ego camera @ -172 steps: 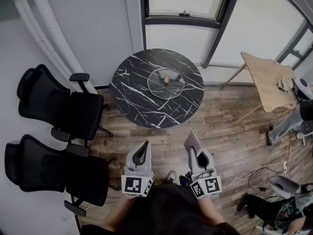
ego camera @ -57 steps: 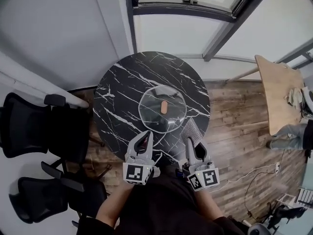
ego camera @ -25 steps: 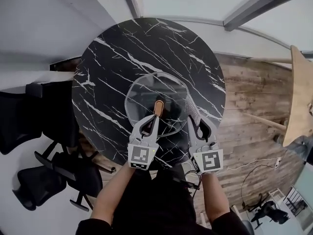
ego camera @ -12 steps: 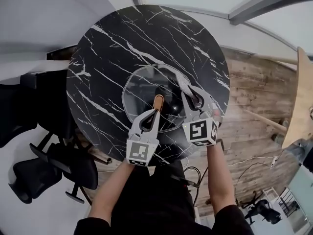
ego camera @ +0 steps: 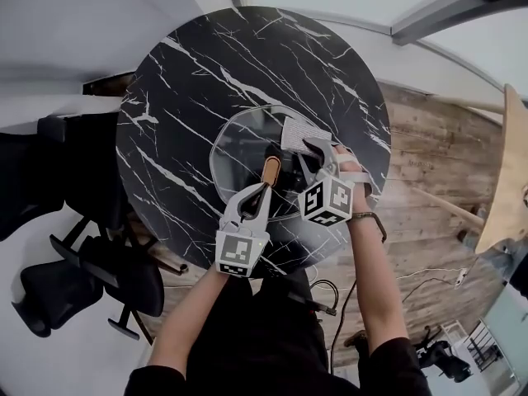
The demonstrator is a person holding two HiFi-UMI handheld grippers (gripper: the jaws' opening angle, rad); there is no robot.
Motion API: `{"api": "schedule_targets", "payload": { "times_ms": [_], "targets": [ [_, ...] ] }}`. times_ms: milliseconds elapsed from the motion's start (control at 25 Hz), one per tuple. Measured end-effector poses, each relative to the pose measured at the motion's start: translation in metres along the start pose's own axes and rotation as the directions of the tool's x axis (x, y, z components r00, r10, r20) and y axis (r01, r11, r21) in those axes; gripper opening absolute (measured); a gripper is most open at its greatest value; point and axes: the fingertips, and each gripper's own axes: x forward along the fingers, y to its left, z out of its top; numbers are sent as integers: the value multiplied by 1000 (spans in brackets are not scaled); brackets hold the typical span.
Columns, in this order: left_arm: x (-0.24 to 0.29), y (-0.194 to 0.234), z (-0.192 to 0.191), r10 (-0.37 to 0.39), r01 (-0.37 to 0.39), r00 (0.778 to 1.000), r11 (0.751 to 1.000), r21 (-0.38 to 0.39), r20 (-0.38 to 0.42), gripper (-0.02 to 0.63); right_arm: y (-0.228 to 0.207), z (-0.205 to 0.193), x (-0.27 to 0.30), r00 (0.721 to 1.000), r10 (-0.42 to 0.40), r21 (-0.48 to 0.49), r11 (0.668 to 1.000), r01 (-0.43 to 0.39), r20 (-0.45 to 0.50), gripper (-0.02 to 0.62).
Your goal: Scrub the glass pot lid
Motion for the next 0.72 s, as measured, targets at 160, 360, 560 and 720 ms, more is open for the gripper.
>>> {"api": "schedule_targets", "payload": {
  "times_ms": [160, 360, 560, 720],
  "targets": [
    [2, 0, -11, -10, 10, 1000, 1000, -10, -29, 3, 6, -3, 1, 1000, -11, -28, 1000, 11, -28, 75],
    [3, 0, -14, -18, 18, 999, 1000, -15, -28, 2, 15, -4, -3, 999, -15, -32, 999, 13, -40, 75],
    [2, 0, -13, -28, 28, 999, 1000, -13, -22, 2, 33, -9, -12, 999, -8, -14, 1000, 7, -47, 74],
    [3, 0, -14, -58, 58, 997, 998, -7, -44, 2, 52, -15, -22, 998, -4, 12, 1000, 4, -66, 74]
  ]
}}
